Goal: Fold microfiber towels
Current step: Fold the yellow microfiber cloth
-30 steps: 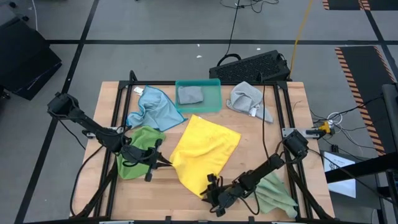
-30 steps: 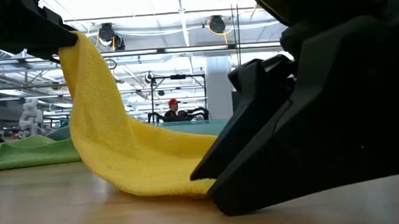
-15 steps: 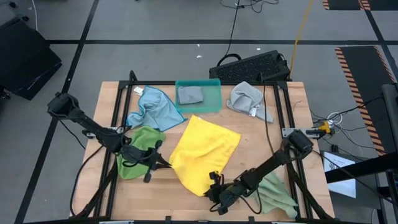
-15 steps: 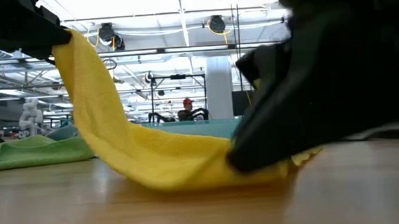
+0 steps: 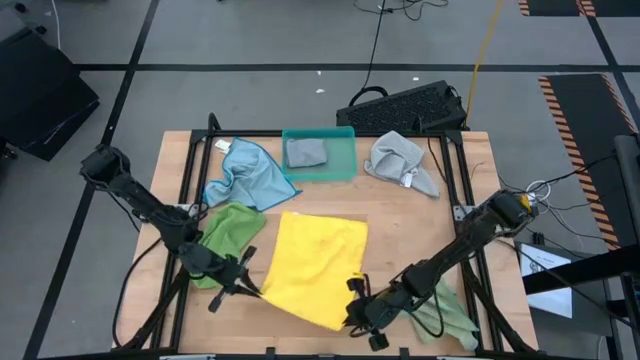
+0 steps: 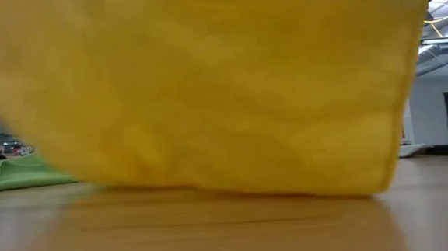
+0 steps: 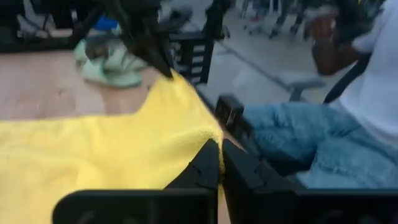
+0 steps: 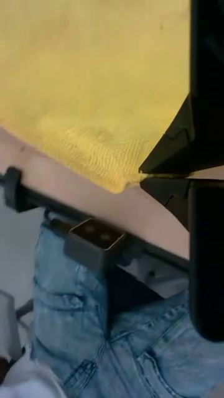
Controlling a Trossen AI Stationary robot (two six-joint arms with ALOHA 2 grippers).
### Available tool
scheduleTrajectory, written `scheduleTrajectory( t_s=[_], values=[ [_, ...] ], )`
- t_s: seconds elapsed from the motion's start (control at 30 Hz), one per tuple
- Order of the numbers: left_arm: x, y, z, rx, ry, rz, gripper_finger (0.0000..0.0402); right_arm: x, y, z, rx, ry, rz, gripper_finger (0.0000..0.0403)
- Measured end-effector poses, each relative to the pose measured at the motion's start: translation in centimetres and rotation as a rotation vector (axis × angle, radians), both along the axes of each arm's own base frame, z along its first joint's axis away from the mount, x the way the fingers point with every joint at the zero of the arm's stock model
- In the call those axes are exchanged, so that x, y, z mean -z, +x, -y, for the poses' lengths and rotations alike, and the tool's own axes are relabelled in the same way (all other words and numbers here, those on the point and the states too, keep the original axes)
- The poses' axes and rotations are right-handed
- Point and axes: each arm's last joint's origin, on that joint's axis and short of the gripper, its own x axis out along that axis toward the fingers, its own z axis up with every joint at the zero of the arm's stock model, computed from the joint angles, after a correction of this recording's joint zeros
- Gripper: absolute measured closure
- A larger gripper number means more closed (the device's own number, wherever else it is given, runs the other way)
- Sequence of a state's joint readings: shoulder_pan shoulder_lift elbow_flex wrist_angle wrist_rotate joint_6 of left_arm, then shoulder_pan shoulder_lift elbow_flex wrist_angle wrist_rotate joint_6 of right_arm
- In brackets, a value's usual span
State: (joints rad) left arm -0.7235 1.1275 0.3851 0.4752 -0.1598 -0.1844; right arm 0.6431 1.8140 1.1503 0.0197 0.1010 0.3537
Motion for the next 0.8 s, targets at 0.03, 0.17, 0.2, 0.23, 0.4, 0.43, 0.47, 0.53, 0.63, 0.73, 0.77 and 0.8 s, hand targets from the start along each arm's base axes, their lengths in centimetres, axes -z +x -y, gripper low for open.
scheduleTrajectory(
  t_s=[0.03, 0.17, 0.2, 0.23, 0.4, 0.43, 0.47, 0.53, 0.63, 0.73, 0.77, 0.8],
  values=[
    [0.2, 0.0, 0.0, -0.003, 0.012, -0.018, 0.0388, -0.3, -0.3, 0.2, 0.016, 0.0, -0.022, 0.0398],
    [0.9, -0.2, -0.3, -0.036, 0.05, -0.079, 0.0393, -1.5, -1.5, 1.4, 0.107, -0.046, -0.051, 0.0396],
    [1.0, -0.1, -0.4, -0.054, 0.062, -0.082, 0.0396, -1.8, -1.9, 1.8, 0.142, -0.063, -0.045, 0.0396],
    [1.0, -0.1, -0.5, -0.067, 0.078, -0.078, 0.0397, -2.1, -2.2, 2.2, 0.178, -0.078, -0.034, 0.0396],
    [1.0, 0.4, -1.2, -0.122, 0.18, -0.024, 0.0386, -2.3, -4.0, 5.3, 0.365, -0.194, 0.021, 0.0395],
    [1.1, 0.5, -1.4, -0.136, 0.199, -0.02, 0.0386, -1.9, -4.4, 6.0, 0.397, -0.207, 0.021, 0.0395],
    [1.2, 0.7, -1.6, -0.152, 0.221, -0.022, 0.0387, -1.6, -4.6, 6.8, 0.431, -0.208, 0.024, 0.0395],
    [1.4, 1.0, -2.2, -0.196, 0.26, -0.031, 0.0393, -0.6, -5.0, 8.3, 0.485, -0.198, 0.007, 0.0395],
    [1.7, 1.4, -3.3, -0.278, 0.286, -0.067, 0.0396, 1.3, -5.3, 10.5, 0.56, -0.192, -0.011, 0.0395],
    [2.2, 1.7, -4.5, -0.346, 0.301, -0.129, 0.0388, 2.7, -5.4, 12.3, 0.601, -0.182, -0.009, 0.0395],
    [2.4, 1.8, -4.9, -0.366, 0.309, -0.149, 0.0386, 3.0, -5.4, 12.9, 0.609, -0.164, -0.01, 0.0395],
    [2.5, 1.9, -5.2, -0.386, 0.319, -0.17, 0.0385, 3.4, -5.4, 13.4, 0.621, -0.16, -0.017, 0.0395]
  ],
)
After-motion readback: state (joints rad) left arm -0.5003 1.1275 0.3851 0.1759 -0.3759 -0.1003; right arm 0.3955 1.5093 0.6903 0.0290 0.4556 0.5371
